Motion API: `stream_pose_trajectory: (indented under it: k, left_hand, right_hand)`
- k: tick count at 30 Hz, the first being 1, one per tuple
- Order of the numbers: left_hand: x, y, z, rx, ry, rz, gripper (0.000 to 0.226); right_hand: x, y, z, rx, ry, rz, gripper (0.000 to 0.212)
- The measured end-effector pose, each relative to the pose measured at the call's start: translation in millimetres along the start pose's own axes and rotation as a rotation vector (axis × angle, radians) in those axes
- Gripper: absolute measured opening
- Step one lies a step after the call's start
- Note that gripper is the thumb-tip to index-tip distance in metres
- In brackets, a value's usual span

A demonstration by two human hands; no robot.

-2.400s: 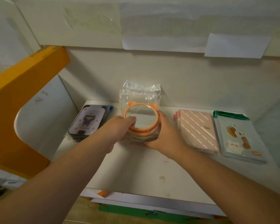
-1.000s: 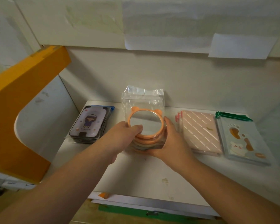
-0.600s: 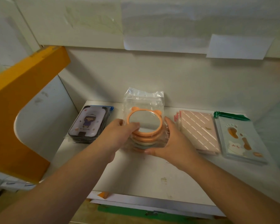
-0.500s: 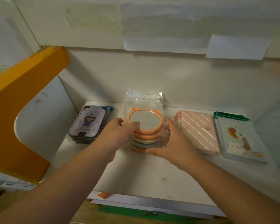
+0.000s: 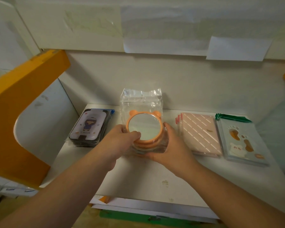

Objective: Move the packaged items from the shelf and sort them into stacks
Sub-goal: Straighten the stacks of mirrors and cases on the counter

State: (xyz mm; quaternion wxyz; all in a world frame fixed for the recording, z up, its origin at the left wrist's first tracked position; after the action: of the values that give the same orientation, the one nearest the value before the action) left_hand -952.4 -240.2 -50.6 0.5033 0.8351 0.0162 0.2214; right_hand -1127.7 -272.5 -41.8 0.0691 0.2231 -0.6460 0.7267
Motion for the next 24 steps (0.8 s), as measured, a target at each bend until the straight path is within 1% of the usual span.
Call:
stream_pose_trajectory:
  k: [1, 2, 4, 6, 8, 14, 15, 17, 18, 21, 22, 24]
  left_hand:
    - [0.1, -0.6, -0.2, 0.004, -0.009, 0.005, 0.049]
    - [0.6, -1.0, 0.1, 0.008, -0.012, 0.003, 0.054]
    - [-0.8, -1.3, 0.8, 0.009, -0.025, -0.008, 0.059]
    - [-3.6, 0.0, -2.0, 0.004, -0.036, -0.013, 0.057]
    - [-6.4, 0.4, -4.0, -0.004, -0.046, -0.015, 0.049]
    - [-8.1, -3.7, -6.6, -0.005, -0.058, -0.079, 0.032]
    - [-7.9, -3.5, -6.8, -0.006, -0.058, -0.082, 0.035]
    - [-6.3, -4.3, -5.9, 0.013, -0.046, -0.069, 0.053]
    - [-5.4, -3.7, -5.6, 0.023, -0.036, -0.063, 0.058]
    - [-0.2, -3.3, -4.0, 0.045, 0.004, -0.048, 0.047]
    - [0.6, -3.6, -3.1, 0.056, 0.011, -0.044, 0.049]
    - [0.3, -2.9, -1.8, 0.067, 0.006, -0.027, 0.065]
  right_hand:
    - [-1.9, -1.4, -1.5, -0.028, -0.023, 0.036, 0.084]
    - [-2.9, -2.9, -3.0, -0.068, -0.044, 0.082, 0.079]
    - [-3.3, -4.6, -5.0, -0.173, -0.064, 0.169, 0.058]
    - [-2.5, -0.3, -4.2, -0.267, -0.049, 0.197, 0.042]
    - [-2.2, 3.0, -2.3, -0.302, -0.023, 0.176, 0.035]
    - [-5.0, 3.1, -1.5, -0.329, -0.013, 0.184, 0.027]
    - [-4.6, 3.0, -1.0, -0.336, -0.013, 0.185, 0.025]
    - [-3.5, 2.3, 0.0, -0.36, -0.018, 0.197, 0.025]
    - [-3.1, 3.3, 0.9, -0.38, -0.025, 0.205, 0.025]
    - [1.5, 3.6, 1.7, -0.44, -0.029, 0.208, 0.024]
    - [3.1, 5.6, 2.5, -0.452, -0.022, 0.2, 0.025]
    - [4.5, 8.5, 3.3, -0.473, -0.011, 0.188, 0.028]
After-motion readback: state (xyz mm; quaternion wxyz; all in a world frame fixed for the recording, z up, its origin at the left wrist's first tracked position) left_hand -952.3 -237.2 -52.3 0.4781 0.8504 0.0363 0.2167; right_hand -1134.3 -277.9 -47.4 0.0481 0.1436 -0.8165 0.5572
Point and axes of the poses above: each hand's wrist, its own z-axis towards the middle knuckle, its own x-axis out of the back of the hand, y = z × x, the point moved 10 cm from there along z, towards the middle knuckle, and after that the axes turned 8 degrees about y, right-handed, at the moved point
